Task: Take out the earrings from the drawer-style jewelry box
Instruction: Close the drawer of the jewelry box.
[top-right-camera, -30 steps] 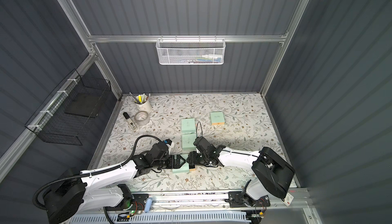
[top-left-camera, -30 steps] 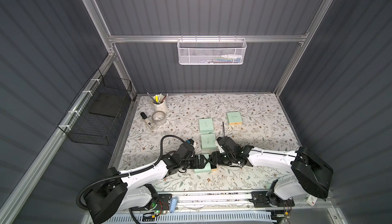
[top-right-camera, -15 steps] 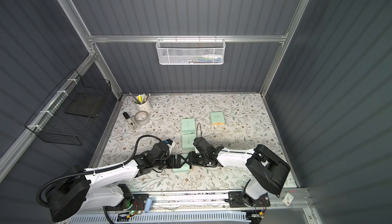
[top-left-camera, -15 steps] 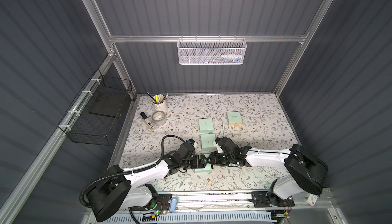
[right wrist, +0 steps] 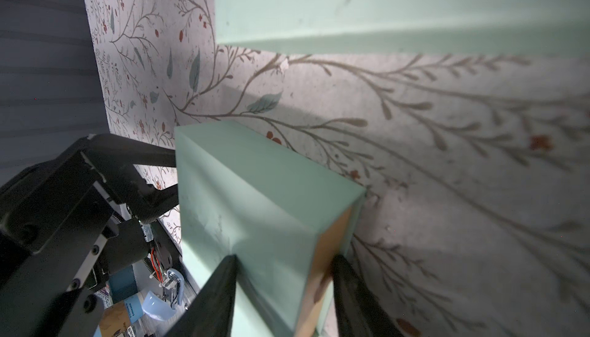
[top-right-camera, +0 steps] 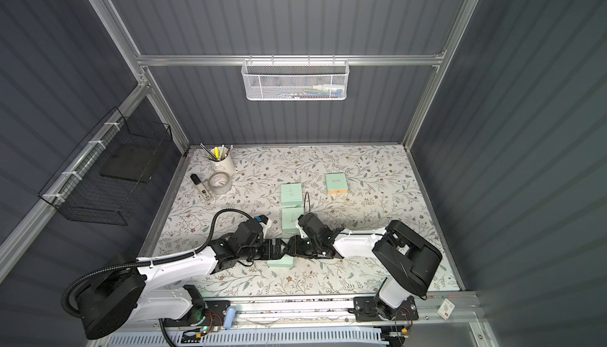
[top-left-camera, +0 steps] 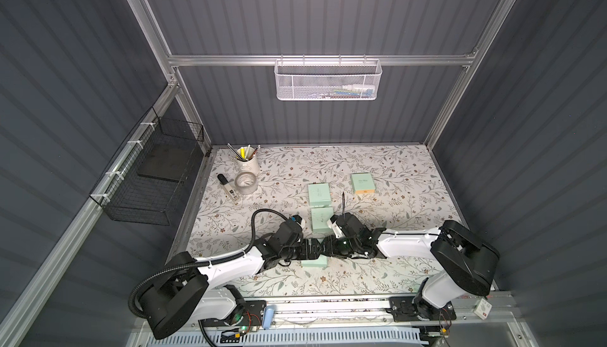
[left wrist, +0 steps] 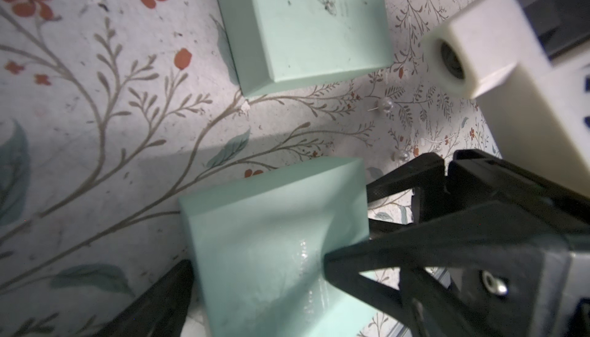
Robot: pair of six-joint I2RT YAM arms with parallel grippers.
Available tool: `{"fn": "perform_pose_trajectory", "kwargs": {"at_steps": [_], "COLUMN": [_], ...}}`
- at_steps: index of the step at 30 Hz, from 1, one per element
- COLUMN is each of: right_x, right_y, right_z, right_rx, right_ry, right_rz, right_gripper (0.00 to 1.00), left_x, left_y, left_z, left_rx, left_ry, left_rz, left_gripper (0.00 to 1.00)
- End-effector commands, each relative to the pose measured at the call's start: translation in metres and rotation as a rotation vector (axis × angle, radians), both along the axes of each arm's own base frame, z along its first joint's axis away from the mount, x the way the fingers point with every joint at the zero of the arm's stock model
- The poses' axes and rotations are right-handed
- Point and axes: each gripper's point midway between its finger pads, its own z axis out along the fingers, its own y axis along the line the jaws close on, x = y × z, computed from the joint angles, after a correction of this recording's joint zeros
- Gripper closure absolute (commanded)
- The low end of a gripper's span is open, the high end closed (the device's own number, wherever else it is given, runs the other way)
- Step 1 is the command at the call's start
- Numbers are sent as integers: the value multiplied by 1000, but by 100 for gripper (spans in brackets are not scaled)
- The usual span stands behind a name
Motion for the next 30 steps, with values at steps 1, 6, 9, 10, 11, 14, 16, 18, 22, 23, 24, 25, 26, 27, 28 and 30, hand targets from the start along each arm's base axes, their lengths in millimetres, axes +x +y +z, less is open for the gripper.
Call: {"fn": "perform_pose_trajectory", "kwargs": {"at_steps": [1,6,9,10,11,14,16,18,22,23,24,25,26,27,28,30], "right_x": [6,14,14,14,13,11,9,8,5,4,4,3,3,3,3,4], "right_y": [13,-8,-18,-21,-22,-26,-29,-30,-31,-30,-29,-27,-26,-25,-23,-22], "right_z": [12,9,11,12,12,17,21,28,34,33,32,33,32,31,30,27], "right_rx": [55,-57,-104,-117,-122,-122,-122,-106,-93,-89,-86,-78,-71,-65,-61,-60], "right_ry": [-40,-73,-82,-83,-86,-93,-102,-116,-115,-109,-104,-104,-100,-97,-94,-88], "right_rz": [11,-58,-76,-78,-75,-74,-74,-74,-70,-64,-61,-60,-59,-60,-58,-60], "right_gripper": [51,46,43,43,42,41,41,41,41,42,42,42,43,44,44,44], "left_x": [-8,-6,-5,-5,-5,-5,-5,-5,-9,-11,-13,-15,-18,-20,-22,-25], "left_y": [-9,-1,1,1,1,2,2,4,8,9,9,8,7,6,5,4], "left_z": [1,0,0,1,1,4,6,9,10,9,8,8,7,7,6,5], "left_rx": [-36,-6,5,5,3,3,3,2,16,17,16,12,4,-8,-13,-16], "left_ry": [28,22,17,15,16,13,9,3,7,14,20,24,29,33,39,47], "left_rz": [-44,-15,-5,-4,-4,-3,-1,2,-6,-14,-24,-35,-46,-56,-66,-79], "left_gripper": [0,0,0,0,0,0,0,0,0,0,0,1,0,1,0,1]}}
